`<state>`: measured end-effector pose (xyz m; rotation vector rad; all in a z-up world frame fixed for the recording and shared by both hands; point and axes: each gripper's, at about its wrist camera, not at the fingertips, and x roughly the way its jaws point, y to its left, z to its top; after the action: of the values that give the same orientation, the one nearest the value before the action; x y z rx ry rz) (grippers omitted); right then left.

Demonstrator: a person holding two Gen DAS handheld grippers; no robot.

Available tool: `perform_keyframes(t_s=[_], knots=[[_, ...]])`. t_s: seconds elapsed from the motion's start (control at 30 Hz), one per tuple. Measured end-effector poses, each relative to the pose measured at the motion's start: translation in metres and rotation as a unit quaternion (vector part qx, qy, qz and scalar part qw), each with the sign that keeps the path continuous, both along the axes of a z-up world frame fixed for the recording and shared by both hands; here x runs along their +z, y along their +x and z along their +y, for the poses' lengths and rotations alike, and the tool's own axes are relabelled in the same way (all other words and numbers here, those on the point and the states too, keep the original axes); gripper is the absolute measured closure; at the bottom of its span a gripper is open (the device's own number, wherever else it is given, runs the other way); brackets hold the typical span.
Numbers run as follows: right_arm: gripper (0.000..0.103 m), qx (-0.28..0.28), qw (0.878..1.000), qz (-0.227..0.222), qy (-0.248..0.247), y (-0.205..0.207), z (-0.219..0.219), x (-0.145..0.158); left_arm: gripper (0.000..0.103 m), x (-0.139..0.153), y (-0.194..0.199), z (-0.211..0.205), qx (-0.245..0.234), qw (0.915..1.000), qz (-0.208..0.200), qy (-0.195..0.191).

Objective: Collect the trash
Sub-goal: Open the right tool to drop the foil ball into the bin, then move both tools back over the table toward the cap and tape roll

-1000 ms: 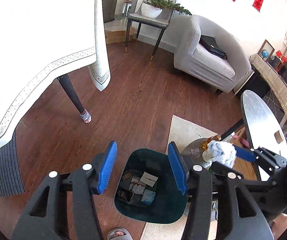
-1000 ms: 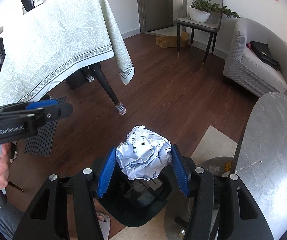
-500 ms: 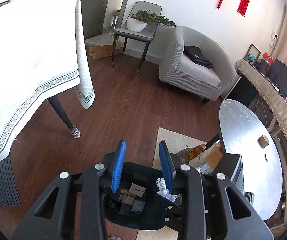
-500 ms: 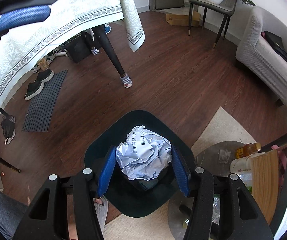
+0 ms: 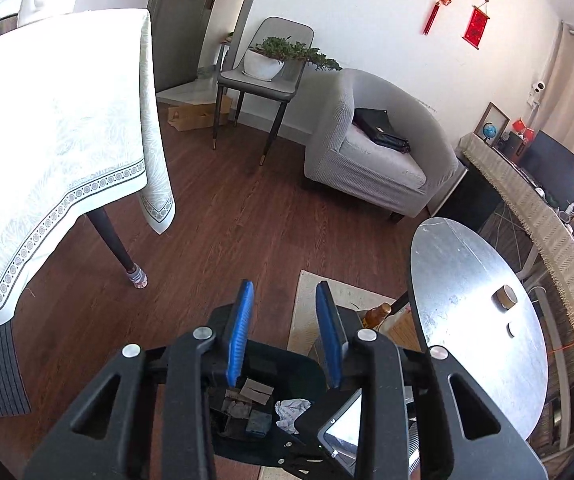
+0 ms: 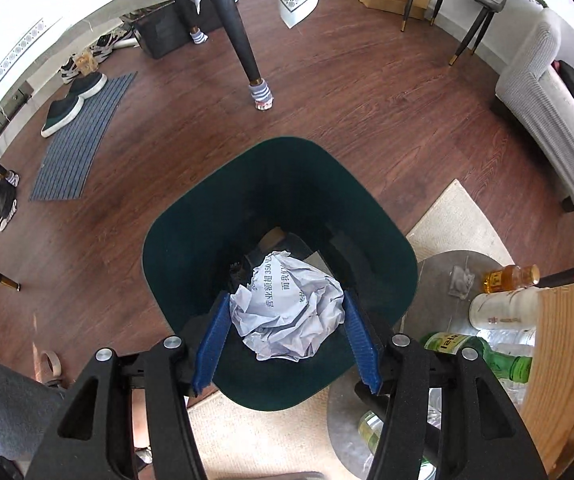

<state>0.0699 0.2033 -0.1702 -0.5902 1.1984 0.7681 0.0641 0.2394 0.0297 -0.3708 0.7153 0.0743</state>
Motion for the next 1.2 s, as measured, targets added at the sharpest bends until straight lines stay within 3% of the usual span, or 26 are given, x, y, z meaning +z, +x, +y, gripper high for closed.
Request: perform_keyframes(t_s=[0.1,0.37,0.53,0.63,0.9,1.2], knots=[[0.033,0.003,1.0,-0.001,-0.014,-0.004,0.0,-0.005,0.069,0.001,0.001,-0.002,-0.002,1.0,-0.001,-0.002],[0.032,0.004,1.0,-0.009,0.008,-0.006,-0.013,0.009,0.069,0.009,0.004,-0.007,-0.008,0.9999,-0.011,0.0],[0.033,0.008,0.998,-0.03,0.06,-0.012,-0.019,0.047,0.069,0.021,0.002,-0.012,0.0,0.9996,-0.028,0.01],[0.042,0.006,0.994,-0.046,0.097,-0.013,-0.025,0.075,0.069,0.029,0.001,-0.017,0.001,0.9991,-0.039,0.016],[0.049,-0.03,0.98,-0.105,0.168,-0.007,-0.065,0.144,0.067,0.035,0.004,-0.028,0.002,0.9986,-0.051,0.016],[0.05,-0.098,0.966,-0.138,0.196,0.016,-0.13,0.177,0.06,0.032,0.02,-0.067,-0.022,0.9985,-0.043,0.024]])
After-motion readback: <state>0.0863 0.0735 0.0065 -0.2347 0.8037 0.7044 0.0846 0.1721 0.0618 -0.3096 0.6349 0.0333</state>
